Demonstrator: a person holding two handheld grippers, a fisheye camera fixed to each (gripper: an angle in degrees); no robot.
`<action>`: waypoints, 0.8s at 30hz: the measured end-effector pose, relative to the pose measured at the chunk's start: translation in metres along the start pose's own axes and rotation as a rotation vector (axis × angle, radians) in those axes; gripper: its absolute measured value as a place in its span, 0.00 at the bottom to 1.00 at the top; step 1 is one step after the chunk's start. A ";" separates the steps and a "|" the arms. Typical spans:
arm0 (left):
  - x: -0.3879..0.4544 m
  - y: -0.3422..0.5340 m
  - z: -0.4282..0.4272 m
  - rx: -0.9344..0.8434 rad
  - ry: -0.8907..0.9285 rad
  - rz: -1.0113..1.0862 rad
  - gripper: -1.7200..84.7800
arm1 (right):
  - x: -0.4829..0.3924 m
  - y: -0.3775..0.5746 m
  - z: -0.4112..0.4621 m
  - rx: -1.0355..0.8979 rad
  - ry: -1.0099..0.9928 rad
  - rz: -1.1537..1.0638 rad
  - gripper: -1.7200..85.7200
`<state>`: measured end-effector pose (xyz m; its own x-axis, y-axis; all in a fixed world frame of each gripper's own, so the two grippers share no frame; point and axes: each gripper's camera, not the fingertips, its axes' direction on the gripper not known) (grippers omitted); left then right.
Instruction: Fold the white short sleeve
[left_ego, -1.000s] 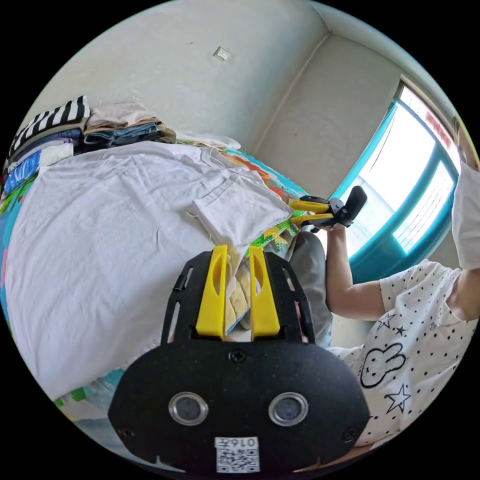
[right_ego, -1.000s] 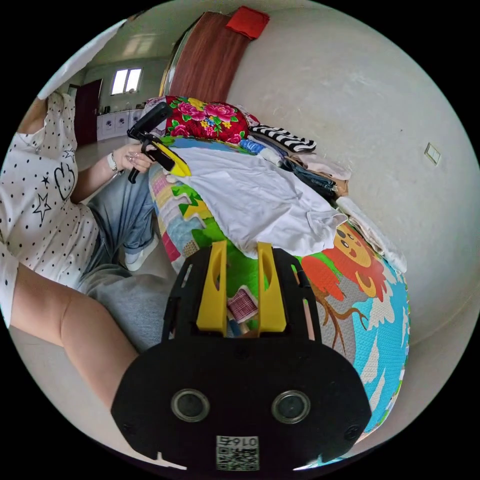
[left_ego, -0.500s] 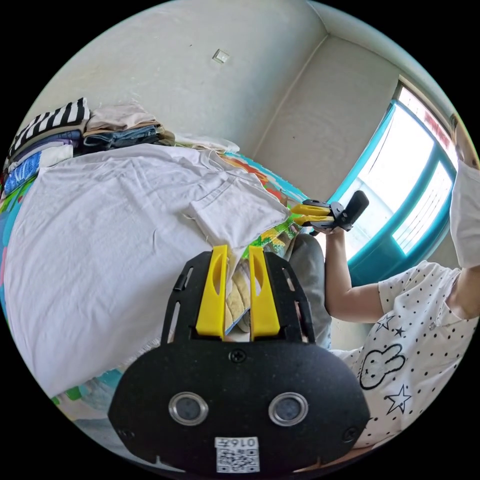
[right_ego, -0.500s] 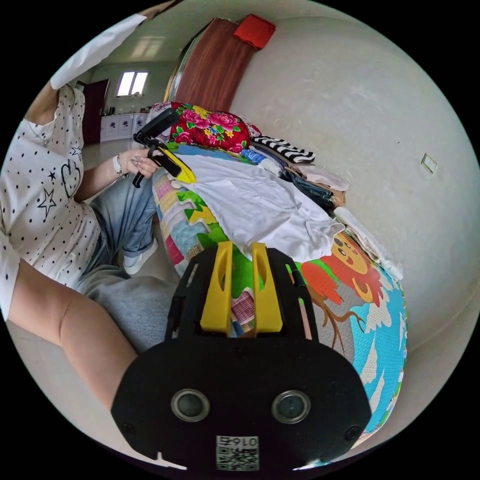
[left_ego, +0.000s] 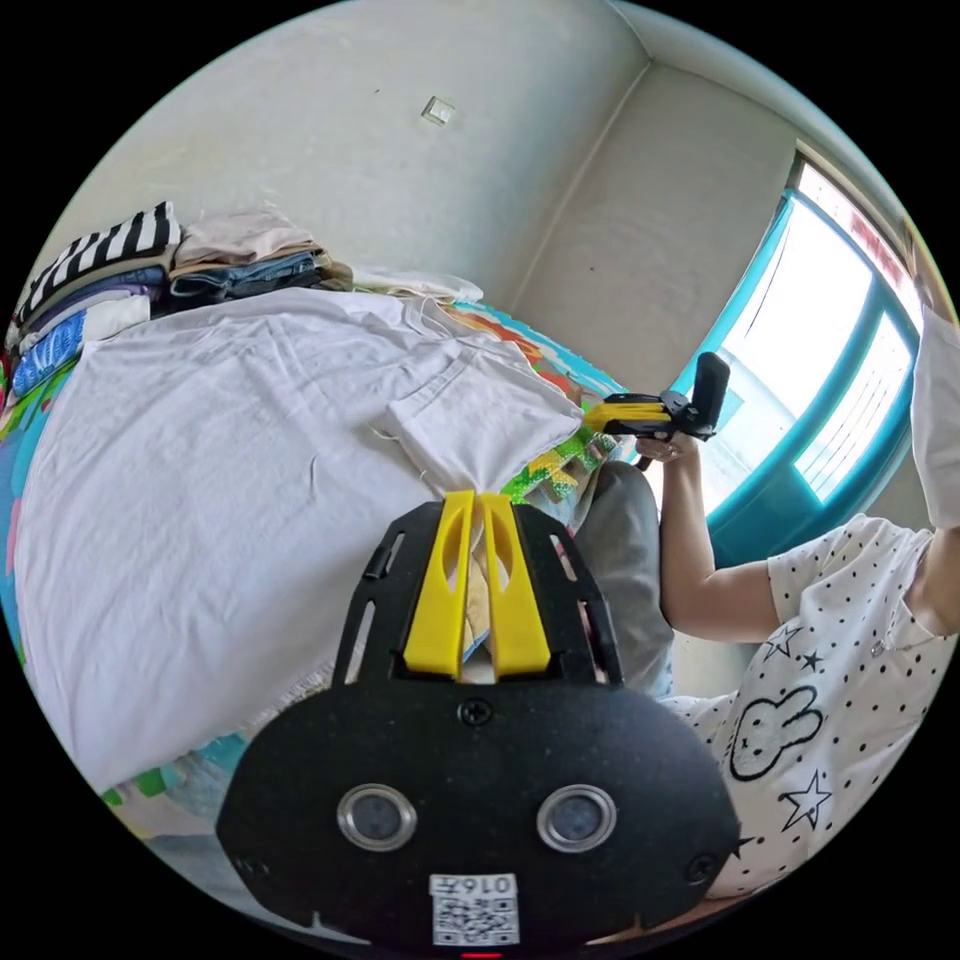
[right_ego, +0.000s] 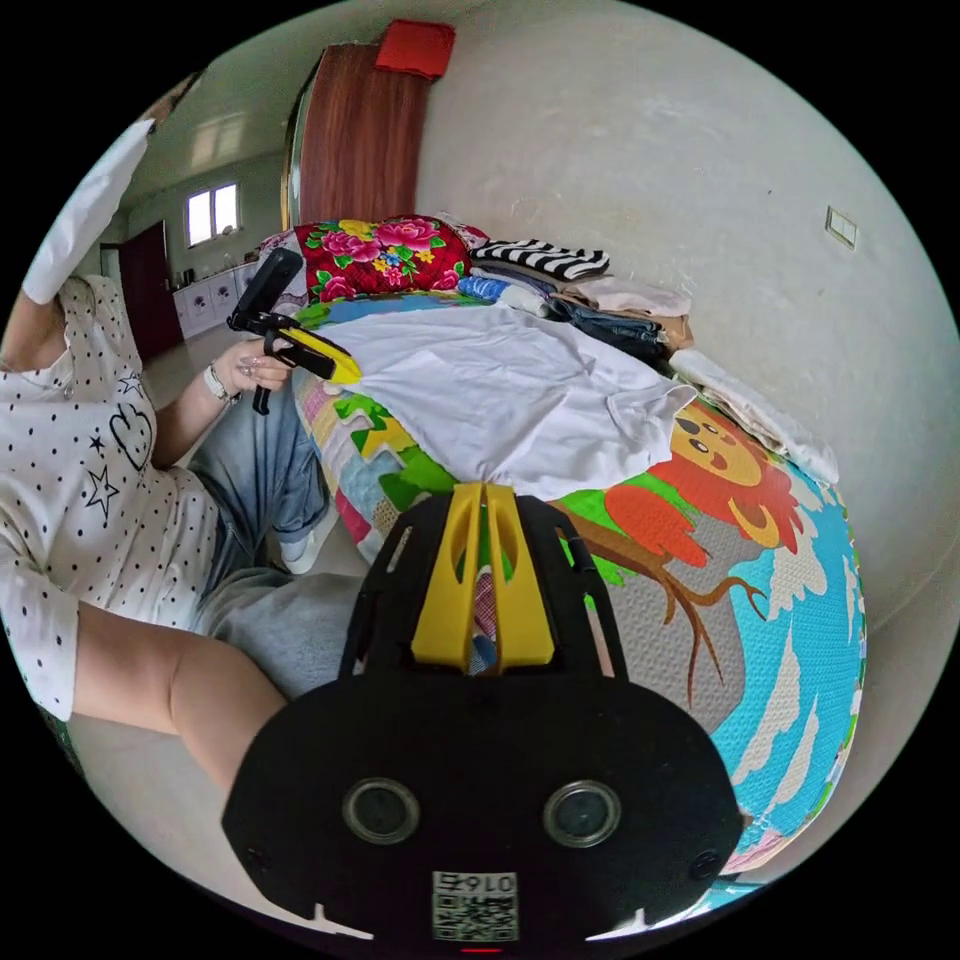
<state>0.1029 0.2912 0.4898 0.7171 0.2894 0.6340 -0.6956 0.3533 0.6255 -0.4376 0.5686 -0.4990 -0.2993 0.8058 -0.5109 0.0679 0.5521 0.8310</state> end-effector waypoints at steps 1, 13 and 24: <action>0.001 0.000 0.000 0.002 0.002 0.006 0.01 | 0.005 0.001 0.000 0.011 -0.015 0.015 0.02; 0.005 0.007 0.012 -0.048 0.040 0.107 0.01 | -0.004 0.044 0.014 0.076 -0.002 -0.124 0.02; -0.004 0.015 0.000 -0.027 0.125 0.200 0.08 | 0.037 0.073 -0.017 0.513 -0.003 -0.088 0.06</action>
<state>0.0896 0.2950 0.4962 0.5657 0.4637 0.6819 -0.8244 0.3004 0.4796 -0.4602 0.6348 -0.4531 -0.3222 0.7519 -0.5751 0.5009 0.6509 0.5704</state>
